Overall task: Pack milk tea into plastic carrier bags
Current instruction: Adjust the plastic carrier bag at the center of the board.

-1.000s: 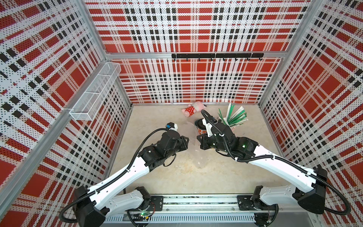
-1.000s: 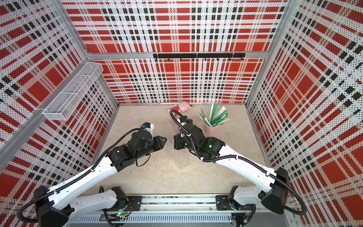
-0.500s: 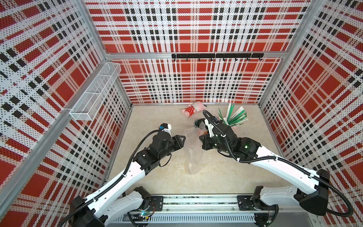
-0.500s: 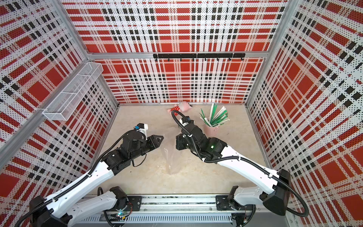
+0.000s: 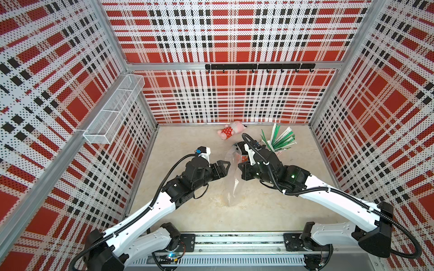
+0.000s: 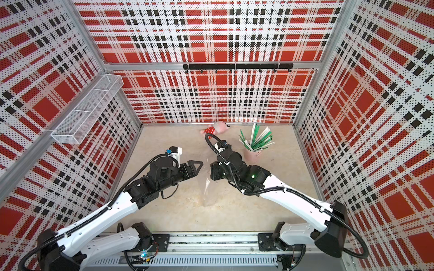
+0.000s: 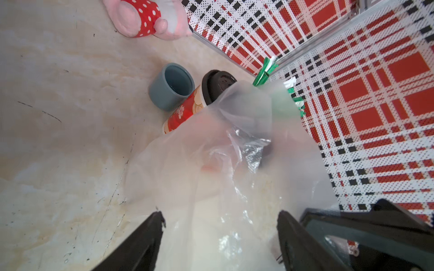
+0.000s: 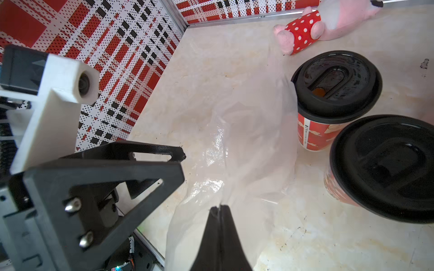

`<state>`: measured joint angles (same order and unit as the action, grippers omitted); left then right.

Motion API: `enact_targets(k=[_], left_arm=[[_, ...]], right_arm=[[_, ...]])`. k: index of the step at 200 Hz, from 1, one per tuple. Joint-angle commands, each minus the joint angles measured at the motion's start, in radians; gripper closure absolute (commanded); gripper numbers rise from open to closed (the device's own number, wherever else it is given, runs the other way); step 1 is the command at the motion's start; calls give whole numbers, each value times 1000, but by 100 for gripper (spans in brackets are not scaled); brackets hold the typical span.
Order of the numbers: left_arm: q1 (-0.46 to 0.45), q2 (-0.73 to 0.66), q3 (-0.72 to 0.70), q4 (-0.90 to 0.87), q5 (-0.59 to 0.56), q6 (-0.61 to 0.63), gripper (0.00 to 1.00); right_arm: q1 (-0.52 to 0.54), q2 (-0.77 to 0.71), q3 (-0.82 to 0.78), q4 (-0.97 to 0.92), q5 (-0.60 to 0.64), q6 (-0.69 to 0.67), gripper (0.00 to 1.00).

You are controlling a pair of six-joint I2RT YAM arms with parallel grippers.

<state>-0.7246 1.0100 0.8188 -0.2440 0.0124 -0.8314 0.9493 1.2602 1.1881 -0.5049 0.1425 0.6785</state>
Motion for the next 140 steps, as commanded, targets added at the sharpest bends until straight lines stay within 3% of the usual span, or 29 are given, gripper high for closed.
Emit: enact_targets(k=[1, 32, 98, 140], left_arm=[[-42, 36, 86, -66, -40, 81, 18], [-78, 127, 154, -104, -72, 119, 21], [-49, 205, 188, -132, -80, 165, 19], [-33, 229, 185, -122, -74, 169, 30]], right_arm=[[7, -28, 1, 14, 13, 3, 100], [8, -33, -4, 20, 18, 0, 100], [7, -42, -9, 34, 20, -5, 100], [6, -54, -22, 36, 26, -9, 100]])
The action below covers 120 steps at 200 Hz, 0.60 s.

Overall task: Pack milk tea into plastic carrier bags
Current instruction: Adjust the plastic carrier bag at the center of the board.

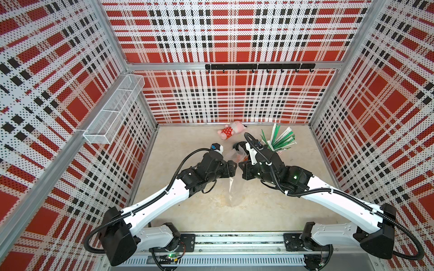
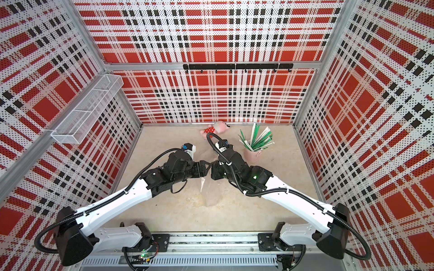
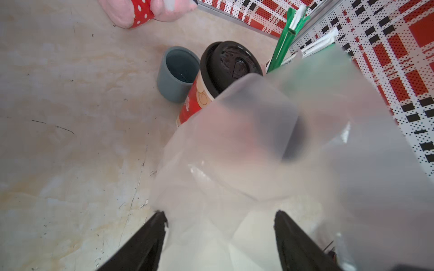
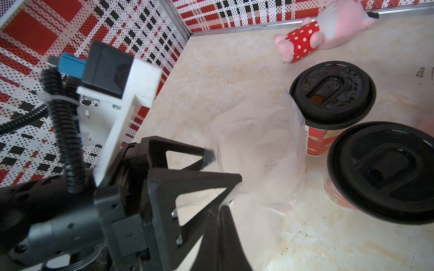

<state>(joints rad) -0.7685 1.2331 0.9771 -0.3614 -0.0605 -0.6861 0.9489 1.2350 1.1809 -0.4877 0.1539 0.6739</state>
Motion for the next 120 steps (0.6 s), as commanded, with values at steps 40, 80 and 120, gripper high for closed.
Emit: enact_targets(k=[40, 80, 120], left_arm=[[37, -24, 12, -10, 8, 25, 51], [87, -82, -32, 9, 49, 16, 67], [100, -99, -43, 2, 58, 17, 70]], right_arm=[[-1, -32, -25, 6, 17, -7, 100], [-10, -45, -33, -7, 11, -7, 100], [-17, -48, -41, -5, 0, -5, 100]])
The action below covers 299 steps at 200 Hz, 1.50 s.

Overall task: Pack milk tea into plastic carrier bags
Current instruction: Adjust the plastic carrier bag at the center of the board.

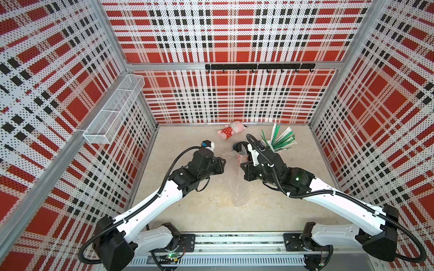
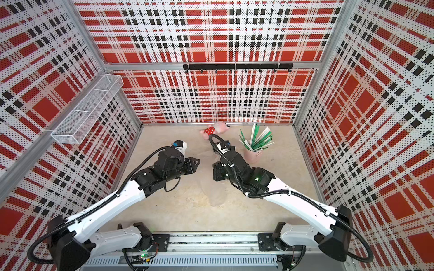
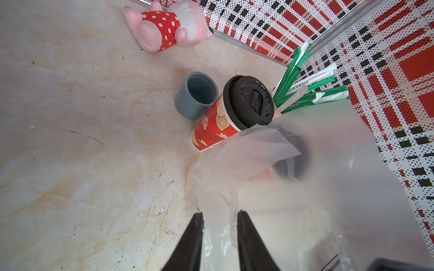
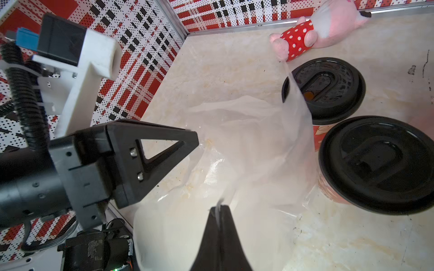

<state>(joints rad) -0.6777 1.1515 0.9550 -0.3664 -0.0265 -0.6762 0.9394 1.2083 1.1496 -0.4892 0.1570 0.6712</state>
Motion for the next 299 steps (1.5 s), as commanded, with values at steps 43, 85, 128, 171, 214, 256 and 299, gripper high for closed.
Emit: enact_targets(k=[43, 85, 128, 171, 214, 256, 299], left_arm=[[7, -17, -24, -2, 23, 9, 48], [-43, -32, 38, -35, -40, 3, 27], [-127, -9, 86, -86, -103, 3, 24], [-135, 53, 91, -107, -85, 40, 21], [-132, 117, 107, -116, -75, 72, 17], [-131, 125, 108, -95, -53, 70, 28], [-84, 37, 33, -80, -32, 54, 50]], right_arm=[[-9, -20, -16, 11, -17, 1, 100], [-8, -23, -20, 16, -18, 1, 100], [-11, -30, -26, 23, -25, -2, 100], [-10, -33, -39, 35, -25, 1, 100], [-10, -41, -45, 38, -22, 3, 100], [-10, -48, -55, 39, -22, 5, 100], [-14, -59, -62, 23, -1, 5, 100]])
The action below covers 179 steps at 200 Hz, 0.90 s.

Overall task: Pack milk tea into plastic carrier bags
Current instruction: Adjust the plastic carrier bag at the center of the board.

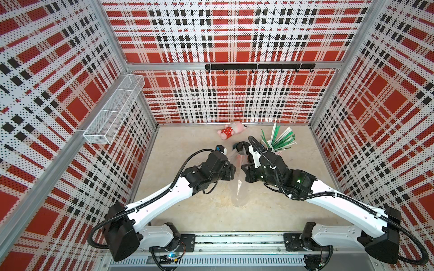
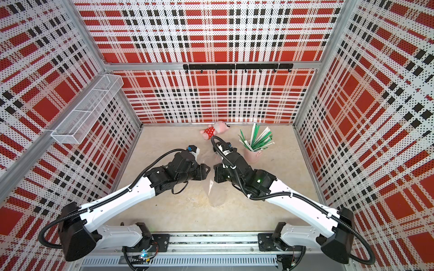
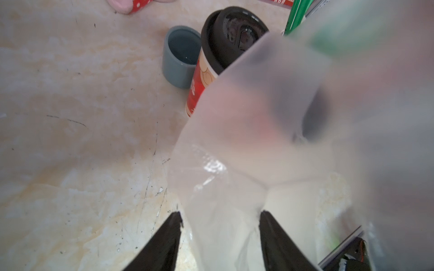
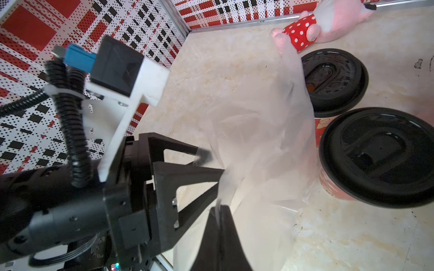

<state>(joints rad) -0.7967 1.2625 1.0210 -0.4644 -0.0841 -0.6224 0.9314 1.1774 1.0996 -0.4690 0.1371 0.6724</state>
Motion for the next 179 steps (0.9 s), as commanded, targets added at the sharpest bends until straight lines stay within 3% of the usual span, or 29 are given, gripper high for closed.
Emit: enact_targets(k=[1, 35, 64, 72, 88, 102, 123, 148, 179], left_arm=[[37, -77, -36, 20, 27, -2, 50], [101, -184, -122, 83, 94, -26, 64], [133, -232, -158, 78, 102, -37, 65], [135, -242, -163, 78, 102, -44, 60], [126, -259, -145, 78, 103, -54, 59], [90, -260, -96, 56, 66, -59, 40], [-6, -219, 16, -21, -41, -52, 23], [-105, -146, 88, -67, -102, -10, 14], [-114, -95, 86, -74, -72, 26, 12]], right_arm=[[-6, -28, -12, 3, 19, 4, 100], [-11, -24, -9, -14, 23, 5, 100], [-15, -22, -3, -21, 20, 4, 100], [-14, -22, -1, -21, 15, 3, 100], [-15, -18, 5, -22, 10, 0, 100], [-14, -11, 12, -25, 4, -2, 100], [-16, -5, 19, -32, 5, -2, 100], [-20, -11, 16, -27, 6, 1, 100], [-24, -12, 11, -11, -3, -1, 100]])
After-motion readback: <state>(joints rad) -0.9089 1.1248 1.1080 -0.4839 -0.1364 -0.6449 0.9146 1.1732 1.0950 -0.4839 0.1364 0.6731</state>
